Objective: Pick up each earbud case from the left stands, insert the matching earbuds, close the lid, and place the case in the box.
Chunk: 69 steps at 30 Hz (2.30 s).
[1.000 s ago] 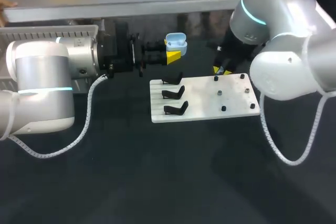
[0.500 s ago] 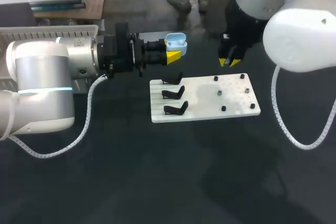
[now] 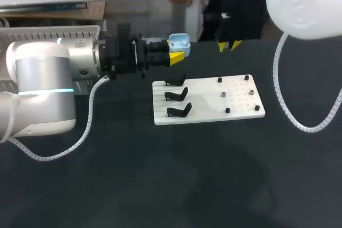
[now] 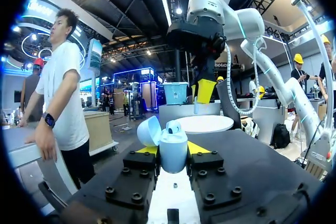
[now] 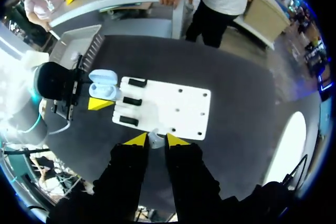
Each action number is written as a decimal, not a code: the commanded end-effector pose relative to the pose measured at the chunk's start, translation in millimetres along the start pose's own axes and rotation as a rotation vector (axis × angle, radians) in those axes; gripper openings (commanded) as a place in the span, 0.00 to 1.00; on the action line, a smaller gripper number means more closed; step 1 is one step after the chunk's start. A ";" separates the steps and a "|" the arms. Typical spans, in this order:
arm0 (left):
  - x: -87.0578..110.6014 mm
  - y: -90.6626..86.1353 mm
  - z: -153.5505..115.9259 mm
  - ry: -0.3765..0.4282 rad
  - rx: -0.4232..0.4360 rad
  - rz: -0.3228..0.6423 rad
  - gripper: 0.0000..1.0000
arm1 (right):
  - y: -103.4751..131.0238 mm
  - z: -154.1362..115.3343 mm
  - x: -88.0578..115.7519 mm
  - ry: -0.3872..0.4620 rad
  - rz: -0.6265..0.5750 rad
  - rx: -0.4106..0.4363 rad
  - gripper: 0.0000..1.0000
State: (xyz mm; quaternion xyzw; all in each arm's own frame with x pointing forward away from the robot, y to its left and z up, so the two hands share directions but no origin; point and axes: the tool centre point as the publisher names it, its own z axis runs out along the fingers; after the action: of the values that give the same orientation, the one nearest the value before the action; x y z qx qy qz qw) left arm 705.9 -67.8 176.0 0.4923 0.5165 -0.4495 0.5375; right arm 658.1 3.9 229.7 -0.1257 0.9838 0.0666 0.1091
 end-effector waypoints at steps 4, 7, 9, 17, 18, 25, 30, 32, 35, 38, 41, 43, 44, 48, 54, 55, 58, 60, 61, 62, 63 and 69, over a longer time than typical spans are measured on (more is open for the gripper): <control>0.6 -2.2 0.3 -0.004 -0.009 0.004 0.00 | 20.0 -9.7 -16.2 0.012 -0.047 0.008 0.00; 0.6 -2.2 0.3 -0.004 -0.009 0.004 0.00 | 32.5 -14.4 -22.9 0.006 -0.085 -0.002 0.00; 0.6 -2.2 0.3 -0.004 -0.009 0.004 0.00 | 41.1 -15.8 -25.8 0.006 -0.114 -0.007 0.00; 0.6 -2.2 0.3 -0.004 -0.009 0.004 0.00 | 72.8 -21.8 -34.3 0.000 -0.207 -0.033 0.00; 0.6 -2.2 0.3 -0.004 -0.009 0.004 0.00 | 76.6 -21.8 -35.0 0.001 -0.215 -0.037 0.00; 0.6 -2.2 0.3 -0.004 -0.009 0.004 0.00 | 99.5 -15.5 -38.4 -0.001 -0.262 -0.048 0.00; 0.6 -2.2 0.3 -0.004 -0.009 0.004 0.00 | 106.4 -9.0 -41.8 -0.005 -0.256 -0.036 0.00; 0.6 -2.2 0.3 -0.004 -0.009 0.004 0.00 | 106.7 -8.6 -42.3 -0.007 -0.249 -0.022 0.00; 0.6 -2.2 0.3 -0.004 -0.009 0.004 0.00 | 106.7 -8.6 -42.3 -0.007 -0.249 -0.022 0.00; 0.6 -2.2 0.3 -0.004 -0.009 0.004 0.00 | 106.7 -8.6 -42.3 -0.007 -0.249 -0.022 0.00; 0.6 -2.2 0.3 -0.004 -0.009 0.004 0.00 | 106.7 -8.6 -42.3 -0.007 -0.249 -0.022 0.00; 0.6 -2.2 0.3 -0.004 -0.009 0.004 0.00 | 106.7 -8.6 -42.3 -0.007 -0.249 -0.022 0.00; 0.6 -2.2 0.3 -0.004 -0.009 0.004 0.00 | 106.7 -8.6 -42.3 -0.007 -0.249 -0.022 0.00; 0.6 -2.2 0.3 -0.004 -0.009 0.004 0.00 | 106.7 -8.6 -42.3 -0.007 -0.249 -0.022 0.00; 0.6 -2.2 0.3 -0.004 -0.009 0.004 0.00 | 106.5 -7.6 -42.8 -0.002 -0.242 -0.034 0.00; 0.6 -2.2 0.3 -0.004 -0.009 0.004 0.00 | 105.5 -5.9 -43.2 -0.001 -0.225 -0.046 0.00; 0.6 -2.2 0.3 -0.004 -0.009 0.004 0.00 | 102.9 -2.4 -44.5 0.001 -0.194 -0.050 0.00; 0.6 -2.2 0.3 -0.004 -0.009 0.004 0.00 | 101.5 -1.5 -45.2 -0.003 -0.182 -0.051 0.00; 0.6 -2.2 0.3 -0.004 -0.009 0.004 0.00 | 101.2 -1.4 -45.5 -0.005 -0.181 -0.052 0.00; 0.6 -2.2 0.3 -0.004 -0.009 0.004 0.00 | 100.7 -0.7 -46.2 -0.005 -0.172 -0.051 0.00; 0.6 -2.2 0.3 -0.004 -0.009 0.004 0.00 | 100.0 -0.2 -46.8 -0.006 -0.171 -0.051 0.00; 0.6 -2.2 0.3 -0.004 -0.009 0.004 0.00 | 98.1 5.7 -50.2 0.004 -0.159 -0.048 0.00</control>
State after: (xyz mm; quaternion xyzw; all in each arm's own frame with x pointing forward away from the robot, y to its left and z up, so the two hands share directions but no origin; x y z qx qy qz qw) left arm 705.9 -67.8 176.0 0.4923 0.5165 -0.4495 0.5375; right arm 677.7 108.6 247.8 -0.2064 0.9687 0.0811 0.1116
